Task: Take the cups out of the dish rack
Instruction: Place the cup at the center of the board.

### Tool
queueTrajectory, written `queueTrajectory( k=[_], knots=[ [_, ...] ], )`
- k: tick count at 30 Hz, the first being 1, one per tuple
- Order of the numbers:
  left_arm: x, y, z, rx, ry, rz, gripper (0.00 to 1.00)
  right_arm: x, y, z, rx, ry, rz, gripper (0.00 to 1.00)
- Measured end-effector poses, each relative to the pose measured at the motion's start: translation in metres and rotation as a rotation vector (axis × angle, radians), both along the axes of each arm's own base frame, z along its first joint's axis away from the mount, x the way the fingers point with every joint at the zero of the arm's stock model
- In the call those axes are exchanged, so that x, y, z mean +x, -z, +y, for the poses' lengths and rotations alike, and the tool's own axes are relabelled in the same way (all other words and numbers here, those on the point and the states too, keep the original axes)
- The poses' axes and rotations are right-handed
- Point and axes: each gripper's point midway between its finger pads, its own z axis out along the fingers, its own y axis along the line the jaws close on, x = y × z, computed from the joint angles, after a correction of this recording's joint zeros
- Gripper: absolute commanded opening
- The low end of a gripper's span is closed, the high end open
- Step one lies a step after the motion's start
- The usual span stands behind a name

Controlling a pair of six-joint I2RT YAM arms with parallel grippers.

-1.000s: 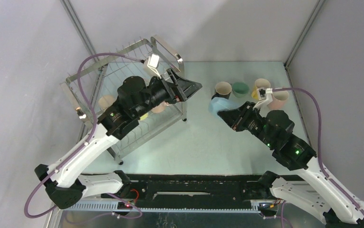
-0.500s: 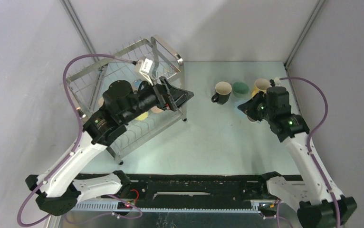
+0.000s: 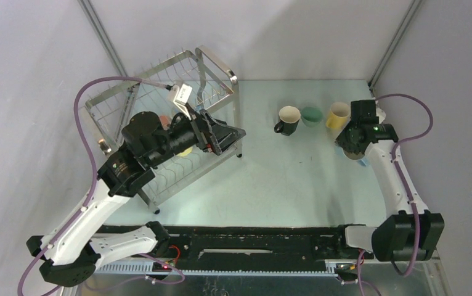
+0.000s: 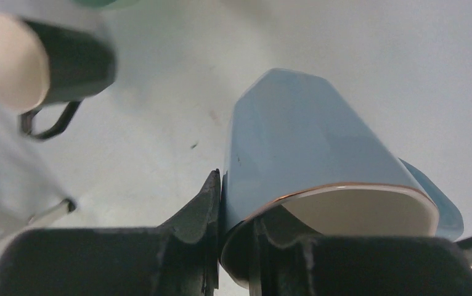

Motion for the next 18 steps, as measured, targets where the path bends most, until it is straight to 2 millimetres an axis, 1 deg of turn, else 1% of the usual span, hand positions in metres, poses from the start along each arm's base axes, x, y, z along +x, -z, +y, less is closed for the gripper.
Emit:
queueTrajectory(
  k=[5, 9, 13, 18],
  knots=[
    [-0.004, 0.005, -0.001, 0.014, 0.023, 0.012, 1.00, -0.004, 0.020, -0.047, -0.057, 0.128, 0.091, 0.00],
    [-0.006, 0.006, -0.002, 0.019, 0.033, 0.014, 1.00, -0.008, 0.030, -0.076, -0.078, 0.206, 0.139, 0.00],
    [-0.008, 0.009, -0.002, 0.026, 0.042, 0.021, 1.00, -0.011, 0.039, -0.095, -0.089, 0.257, 0.175, 0.00],
    [-0.008, 0.012, -0.002, 0.036, 0.042, 0.032, 1.00, -0.008, 0.059, -0.109, -0.086, 0.287, 0.227, 0.00]
  ],
)
